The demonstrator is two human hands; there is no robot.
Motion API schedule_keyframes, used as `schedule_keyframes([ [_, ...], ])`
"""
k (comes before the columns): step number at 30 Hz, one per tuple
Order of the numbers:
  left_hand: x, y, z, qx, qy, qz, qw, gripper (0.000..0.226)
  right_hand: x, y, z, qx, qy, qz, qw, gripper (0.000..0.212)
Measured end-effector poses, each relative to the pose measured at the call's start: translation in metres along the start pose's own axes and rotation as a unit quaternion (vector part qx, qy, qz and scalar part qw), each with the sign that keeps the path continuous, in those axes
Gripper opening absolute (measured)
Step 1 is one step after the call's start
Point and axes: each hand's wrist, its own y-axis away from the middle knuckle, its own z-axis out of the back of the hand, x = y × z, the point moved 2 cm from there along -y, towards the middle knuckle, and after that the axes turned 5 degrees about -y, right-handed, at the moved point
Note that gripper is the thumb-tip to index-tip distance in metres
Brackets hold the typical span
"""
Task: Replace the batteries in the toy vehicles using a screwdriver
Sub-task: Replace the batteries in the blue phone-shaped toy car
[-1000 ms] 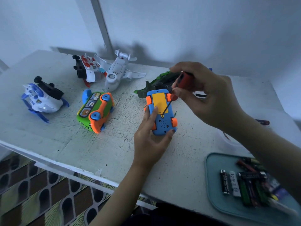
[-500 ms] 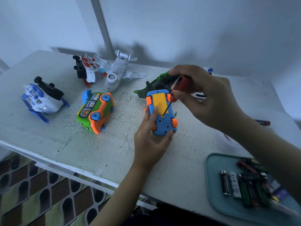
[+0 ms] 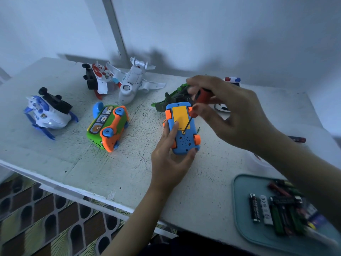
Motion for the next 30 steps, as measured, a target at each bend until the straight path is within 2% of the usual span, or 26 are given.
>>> schedule_keyframes([
  [3,-0.002,0.0,0.0,-0.003,0.004,0.003,1.0,0.071,0.004,-0.003,0.002,-0.007,-0.011,0.008,1.0,0.034],
  [8,-0.002,0.001,0.0,0.005,0.01,0.001,1.0,0.073,0.007,-0.005,0.002,-0.018,-0.067,-0.025,0.997,0.034],
  [14,-0.002,0.001,0.0,0.001,0.01,-0.003,1.0,0.074,0.006,-0.006,-0.001,-0.004,0.015,0.042,0.999,0.029],
  [22,-0.003,0.0,-0.001,-0.004,0.009,0.01,1.0,0.073,0.01,-0.013,-0.002,0.03,-0.099,-0.012,0.995,0.032],
  [27,-0.003,0.0,0.0,-0.001,0.002,0.002,1.0,0.073,0.007,-0.018,-0.003,0.009,-0.026,0.013,1.0,0.021],
  [30,-0.003,0.0,0.001,-0.005,0.002,0.003,1.0,0.072,0.008,-0.019,-0.006,0.006,-0.002,0.031,0.999,0.023],
])
